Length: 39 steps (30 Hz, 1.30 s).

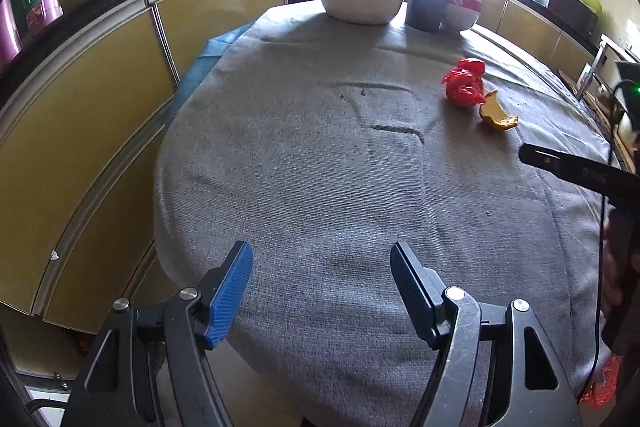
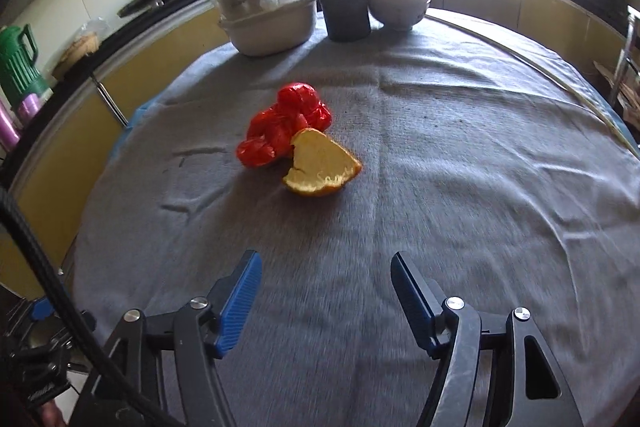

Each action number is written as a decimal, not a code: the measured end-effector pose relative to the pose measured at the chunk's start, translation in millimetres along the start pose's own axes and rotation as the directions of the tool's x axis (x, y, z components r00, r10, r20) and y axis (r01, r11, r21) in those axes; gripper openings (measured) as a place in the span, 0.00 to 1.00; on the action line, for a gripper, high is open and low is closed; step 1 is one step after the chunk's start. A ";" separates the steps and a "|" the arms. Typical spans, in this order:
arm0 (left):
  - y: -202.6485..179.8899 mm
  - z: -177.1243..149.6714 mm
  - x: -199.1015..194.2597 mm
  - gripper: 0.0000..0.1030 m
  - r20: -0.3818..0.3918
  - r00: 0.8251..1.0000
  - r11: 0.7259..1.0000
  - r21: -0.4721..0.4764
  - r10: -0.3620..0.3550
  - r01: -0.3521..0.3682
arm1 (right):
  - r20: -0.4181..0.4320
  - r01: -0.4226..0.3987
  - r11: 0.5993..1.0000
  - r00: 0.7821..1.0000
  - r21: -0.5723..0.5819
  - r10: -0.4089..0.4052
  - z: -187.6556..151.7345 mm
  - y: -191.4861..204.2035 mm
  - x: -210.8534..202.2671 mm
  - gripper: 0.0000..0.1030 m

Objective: Collect trash
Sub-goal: 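Bring both open tools back over the table toward the red pepper, then close the right tool on the orange peel while the left tool grasps the red pepper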

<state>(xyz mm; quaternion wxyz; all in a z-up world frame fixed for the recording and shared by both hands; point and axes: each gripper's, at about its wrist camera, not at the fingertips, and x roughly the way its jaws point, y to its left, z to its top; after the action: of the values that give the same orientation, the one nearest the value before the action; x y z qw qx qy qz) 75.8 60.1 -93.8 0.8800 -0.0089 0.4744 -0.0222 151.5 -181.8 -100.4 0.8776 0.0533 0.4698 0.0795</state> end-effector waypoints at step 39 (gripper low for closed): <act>-100.3 126.9 57.6 0.70 0.014 0.997 0.977 0.199 -0.075 0.071 | 0.125 -0.104 0.995 0.987 -0.008 0.104 40.7 -33.1 35.3 0.41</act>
<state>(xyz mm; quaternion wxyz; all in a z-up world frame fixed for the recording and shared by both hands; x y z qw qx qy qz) 210.4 -43.5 -68.4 0.8802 0.0614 0.4596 -0.1015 207.6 -208.4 -112.2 0.9001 0.0818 0.4101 0.1221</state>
